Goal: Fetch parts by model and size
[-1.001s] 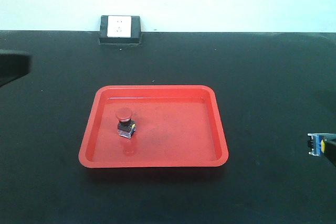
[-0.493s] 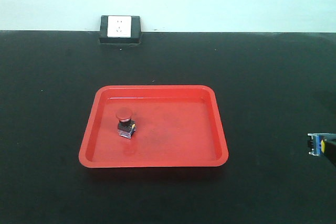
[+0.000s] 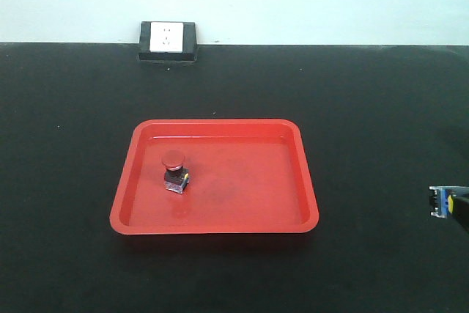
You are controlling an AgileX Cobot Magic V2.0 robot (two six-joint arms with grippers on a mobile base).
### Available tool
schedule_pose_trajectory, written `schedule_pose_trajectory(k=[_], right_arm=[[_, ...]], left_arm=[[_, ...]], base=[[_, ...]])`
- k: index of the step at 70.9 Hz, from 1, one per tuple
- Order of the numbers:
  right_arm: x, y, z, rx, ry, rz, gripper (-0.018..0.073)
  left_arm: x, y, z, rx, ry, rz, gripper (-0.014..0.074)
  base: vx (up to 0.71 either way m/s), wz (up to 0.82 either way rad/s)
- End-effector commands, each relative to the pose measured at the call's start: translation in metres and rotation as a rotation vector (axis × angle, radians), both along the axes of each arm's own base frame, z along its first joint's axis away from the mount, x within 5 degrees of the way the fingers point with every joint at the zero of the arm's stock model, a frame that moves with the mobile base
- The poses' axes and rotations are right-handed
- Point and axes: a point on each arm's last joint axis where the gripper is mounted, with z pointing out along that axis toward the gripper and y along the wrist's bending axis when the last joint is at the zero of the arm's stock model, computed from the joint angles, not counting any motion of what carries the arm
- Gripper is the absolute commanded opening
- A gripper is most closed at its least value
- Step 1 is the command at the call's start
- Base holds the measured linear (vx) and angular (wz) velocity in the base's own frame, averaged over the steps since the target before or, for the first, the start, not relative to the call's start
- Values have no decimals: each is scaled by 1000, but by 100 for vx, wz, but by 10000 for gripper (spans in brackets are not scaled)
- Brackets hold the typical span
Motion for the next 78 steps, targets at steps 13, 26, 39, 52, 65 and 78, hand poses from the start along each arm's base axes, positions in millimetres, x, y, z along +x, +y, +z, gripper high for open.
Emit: schedule_pose_trajectory(k=[13,26,39,52,65,78], right_arm=[[5,1,23,20,-129,2,-8],[28,10,45,46,-34,10,-8],[74,24,61,-4,96,36,-8],[126,39,67,-44,194,52,-6],[168,54,55,-76,342,91,-6],[200,81,39,-60,415,196,-5]], left_arm=[[1,0,13,-50,-75,1,524],[1,0,13,-50,-75,1,524],[1,0,13,-50,-75,1,524],[1,0,13,-50,-75,1,524],[1,0,13,-50,-75,1,524],[1,0,13,-50,-75,1,524]], base=[[0,0],[0,0],[0,0],[0,0],[0,0],[0,0]])
